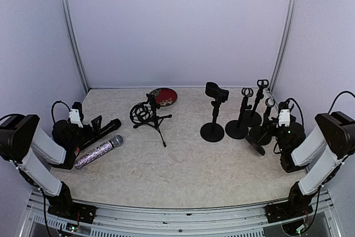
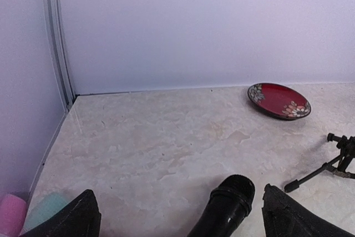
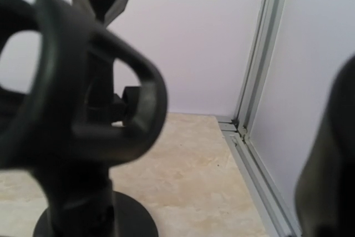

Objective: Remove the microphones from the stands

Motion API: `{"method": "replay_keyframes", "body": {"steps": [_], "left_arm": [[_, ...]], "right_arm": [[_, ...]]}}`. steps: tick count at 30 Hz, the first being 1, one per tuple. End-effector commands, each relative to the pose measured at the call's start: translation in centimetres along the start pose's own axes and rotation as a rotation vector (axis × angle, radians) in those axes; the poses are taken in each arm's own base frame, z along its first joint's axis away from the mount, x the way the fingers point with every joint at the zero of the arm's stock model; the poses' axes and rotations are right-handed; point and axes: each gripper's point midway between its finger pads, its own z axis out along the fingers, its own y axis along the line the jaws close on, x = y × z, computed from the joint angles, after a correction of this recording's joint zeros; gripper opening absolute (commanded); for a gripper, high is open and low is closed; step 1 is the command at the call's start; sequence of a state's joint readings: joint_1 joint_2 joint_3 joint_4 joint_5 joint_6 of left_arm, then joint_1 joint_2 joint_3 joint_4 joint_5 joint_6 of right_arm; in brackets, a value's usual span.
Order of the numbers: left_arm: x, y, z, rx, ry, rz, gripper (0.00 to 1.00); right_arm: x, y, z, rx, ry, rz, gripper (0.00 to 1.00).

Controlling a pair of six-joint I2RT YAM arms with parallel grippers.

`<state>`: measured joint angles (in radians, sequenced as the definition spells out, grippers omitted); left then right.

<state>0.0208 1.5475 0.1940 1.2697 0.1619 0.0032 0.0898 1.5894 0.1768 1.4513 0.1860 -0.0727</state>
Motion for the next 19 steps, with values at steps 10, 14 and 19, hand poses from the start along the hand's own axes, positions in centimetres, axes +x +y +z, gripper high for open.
{"method": "replay_keyframes", "body": {"steps": [10,14,19], "left_arm": [[-2.32,0.15,0.62,0.022,-0.079,0.018,0.99],[-2.28,0.12,0.7,0.022,-0.077,0.017,0.99],[-2.28,0.12,0.69,0.007,-0.076,0.023,0.99]], "right_arm": [[0.35,-0.57,0.5,0.019,0.021,0.015,1.0],[0.34,-0.57,0.5,0.019,0.021,0.016,1.0],[0.34,-0.55,0.5,0.018,0.021,0.015,1.0]]}}
